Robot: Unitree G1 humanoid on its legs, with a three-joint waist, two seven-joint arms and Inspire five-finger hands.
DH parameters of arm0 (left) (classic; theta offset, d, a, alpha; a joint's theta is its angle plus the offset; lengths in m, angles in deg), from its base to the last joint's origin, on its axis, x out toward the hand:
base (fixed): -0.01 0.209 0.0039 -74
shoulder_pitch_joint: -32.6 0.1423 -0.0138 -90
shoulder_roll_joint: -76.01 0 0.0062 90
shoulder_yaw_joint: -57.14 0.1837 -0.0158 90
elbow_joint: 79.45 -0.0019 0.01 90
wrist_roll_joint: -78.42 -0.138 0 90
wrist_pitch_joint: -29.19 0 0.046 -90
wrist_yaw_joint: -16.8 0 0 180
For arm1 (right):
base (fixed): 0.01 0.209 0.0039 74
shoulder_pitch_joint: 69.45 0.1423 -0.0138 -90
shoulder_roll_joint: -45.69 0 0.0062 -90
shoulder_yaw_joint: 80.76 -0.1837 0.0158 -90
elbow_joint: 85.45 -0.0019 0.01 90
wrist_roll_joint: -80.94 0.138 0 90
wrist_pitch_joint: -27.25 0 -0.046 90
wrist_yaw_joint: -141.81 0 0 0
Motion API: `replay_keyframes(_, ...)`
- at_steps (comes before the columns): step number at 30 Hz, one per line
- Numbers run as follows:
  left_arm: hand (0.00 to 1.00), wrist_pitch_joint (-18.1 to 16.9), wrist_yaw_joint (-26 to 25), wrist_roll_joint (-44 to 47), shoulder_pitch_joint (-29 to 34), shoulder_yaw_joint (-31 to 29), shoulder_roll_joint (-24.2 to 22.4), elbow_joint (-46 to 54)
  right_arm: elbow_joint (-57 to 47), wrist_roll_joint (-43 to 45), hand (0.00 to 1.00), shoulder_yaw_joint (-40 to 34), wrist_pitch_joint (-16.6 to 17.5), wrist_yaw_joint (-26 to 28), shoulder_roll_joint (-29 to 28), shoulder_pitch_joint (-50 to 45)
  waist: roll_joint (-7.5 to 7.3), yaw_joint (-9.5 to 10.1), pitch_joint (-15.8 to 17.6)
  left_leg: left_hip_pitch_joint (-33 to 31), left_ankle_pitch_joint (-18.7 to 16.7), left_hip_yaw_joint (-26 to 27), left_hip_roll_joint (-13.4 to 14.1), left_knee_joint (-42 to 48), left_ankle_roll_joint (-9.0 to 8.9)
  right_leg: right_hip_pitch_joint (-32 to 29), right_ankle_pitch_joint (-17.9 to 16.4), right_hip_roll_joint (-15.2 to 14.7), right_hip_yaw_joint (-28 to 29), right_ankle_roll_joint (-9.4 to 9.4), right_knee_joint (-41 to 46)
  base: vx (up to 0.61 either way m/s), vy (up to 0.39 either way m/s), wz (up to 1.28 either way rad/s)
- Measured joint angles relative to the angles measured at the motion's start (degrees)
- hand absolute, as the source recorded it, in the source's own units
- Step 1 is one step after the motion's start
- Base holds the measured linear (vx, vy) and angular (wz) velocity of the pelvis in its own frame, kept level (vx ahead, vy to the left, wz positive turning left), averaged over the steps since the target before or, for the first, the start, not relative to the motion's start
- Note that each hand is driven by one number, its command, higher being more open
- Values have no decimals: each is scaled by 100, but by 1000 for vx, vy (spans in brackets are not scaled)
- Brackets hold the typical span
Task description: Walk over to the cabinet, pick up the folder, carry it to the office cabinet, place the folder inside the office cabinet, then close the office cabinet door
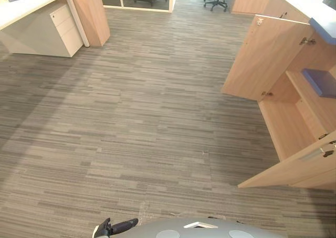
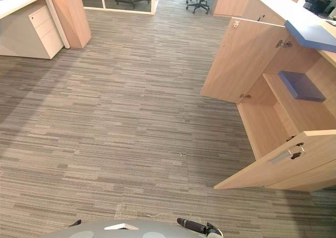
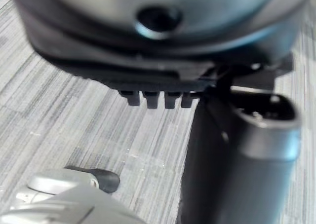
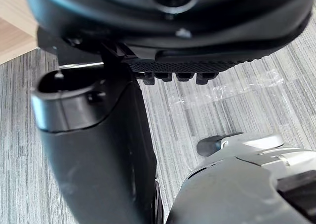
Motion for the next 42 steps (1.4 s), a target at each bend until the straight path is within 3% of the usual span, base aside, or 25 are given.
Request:
replay_keyframes(4,100,-95,17,361,1,-17,-45,82,1,95,100,-17,22,2,-1,28,9,-6,35,5,34,10,-7,-19,-11,-4,-1,-8,-13,2,1,-19,-9,1)
replay_keyframes(19,100,-120,57,387,13,-143,-94,91,0,44,100,-257,-13,26,-40,28,-36,-2,89,159,316,-21,-17,-409,44,1,25,-24,-129,13,-27,-41,-11,2)
replay_keyframes(31,100,-204,-65,389,14,-273,-119,101,49,21,100,-537,-56,-26,-115,93,-78,-1,119,217,319,-121,-29,-484,41,96,26,-35,-236,18,-101,-2,-3,3)
replay_keyframes(33,100,-204,-62,389,4,-351,-124,122,47,26,100,-588,-54,-35,-146,114,-108,-3,178,147,240,-133,-35,-330,-26,100,11,-46,-261,7,-81,-42,-16,8)
replay_keyframes(35,100,-205,-68,411,-114,-435,-148,277,44,45,100,-731,-49,-38,-188,172,-108,1,481,-307,-380,-92,29,742,-83,91,-135,-16,-299,-109,114,-77,-35,3)
replay_keyframes(37,100,-205,-69,559,-109,-593,-245,338,-30,94,100,-815,-41,-43,-185,172,-18,26,612,-584,-859,56,238,1542,-172,80,-264,113,-301,-159,297,-59,-37,-32)
replay_keyframes(38,100,-199,-81,607,-60,-955,-408,342,-201,129,100,-885,-39,-62,-187,89,102,78,628,-784,-1253,242,515,2183,-302,26,-369,300,-252,-273,478,11,-13,-60)
replay_keyframes(40,100,-181,-85,651,-102,-1357,-527,436,-349,142,100,-893,0,-128,-239,57,111,121,706,-1483,-1166,545,840,3738,-409,9,-466,410,-147,-369,534,24,-5,-32)
replay_keyframes(41,100,-182,-77,656,-128,-1426,-550,522,-333,140,100,-885,-17,-149,-241,55,70,142,752,-1802,-950,592,917,4330,-424,29,-501,391,-126,-389,565,57,20,-8)
replay_keyframes(42,100,-209,-88,709,-159,-1504,-596,708,-280,192,100,-893,-70,-168,-264,60,-4,181,856,-2165,-1039,649,1017,4970,-375,147,-559,296,-108,-416,603,85,24,-10)
